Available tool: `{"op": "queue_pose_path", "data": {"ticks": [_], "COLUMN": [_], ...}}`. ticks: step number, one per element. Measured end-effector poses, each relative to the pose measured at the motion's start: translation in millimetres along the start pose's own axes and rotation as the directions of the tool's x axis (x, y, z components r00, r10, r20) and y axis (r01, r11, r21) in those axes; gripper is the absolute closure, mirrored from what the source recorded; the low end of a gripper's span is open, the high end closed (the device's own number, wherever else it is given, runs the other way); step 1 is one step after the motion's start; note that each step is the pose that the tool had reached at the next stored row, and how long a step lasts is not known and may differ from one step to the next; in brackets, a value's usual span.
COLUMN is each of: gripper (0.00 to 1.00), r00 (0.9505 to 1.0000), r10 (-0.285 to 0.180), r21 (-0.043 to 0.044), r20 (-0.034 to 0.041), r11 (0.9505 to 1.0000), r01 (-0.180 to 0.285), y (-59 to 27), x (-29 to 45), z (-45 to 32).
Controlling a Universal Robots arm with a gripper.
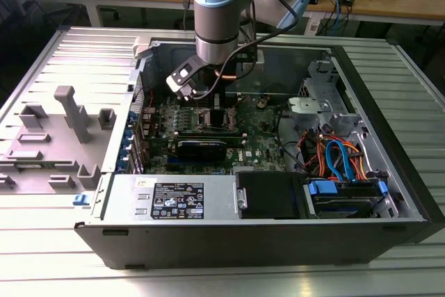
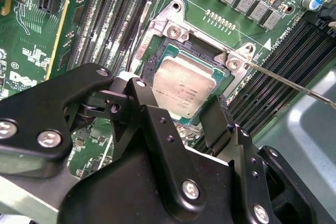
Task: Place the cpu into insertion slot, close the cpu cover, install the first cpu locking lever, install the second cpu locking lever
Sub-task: 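Place the cpu into insertion slot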
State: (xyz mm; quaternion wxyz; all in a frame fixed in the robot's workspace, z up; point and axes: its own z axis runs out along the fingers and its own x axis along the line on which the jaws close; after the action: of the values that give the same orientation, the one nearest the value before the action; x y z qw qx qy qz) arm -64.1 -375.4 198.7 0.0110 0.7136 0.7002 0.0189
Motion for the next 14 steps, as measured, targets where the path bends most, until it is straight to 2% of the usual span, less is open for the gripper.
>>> {"op": "queue_pose_path", "data": {"ticks": [2, 3, 6, 14], "gripper": [0.38, 0.38, 0.38, 0.38], "r00": [1.0, 1.0, 0.9999, 0.9999], "r10": [0.0, 0.0, -0.001, -0.001], "r21": [0.0, -0.0002, -0.0002, -0.0003], "r20": [0.0015, 0.0065, 0.0141, 0.0148], "r11": [1.0, 1.0, 1.0, 1.0], "r01": [0.0, 0.0, 0.001, 0.001], "y": [0.0, 0.0, 0.0, 0.1], "x": [0.0, 0.2, 0.2, 0.3], "z": [0.0, 0.1, 0.0, -1.1]}}
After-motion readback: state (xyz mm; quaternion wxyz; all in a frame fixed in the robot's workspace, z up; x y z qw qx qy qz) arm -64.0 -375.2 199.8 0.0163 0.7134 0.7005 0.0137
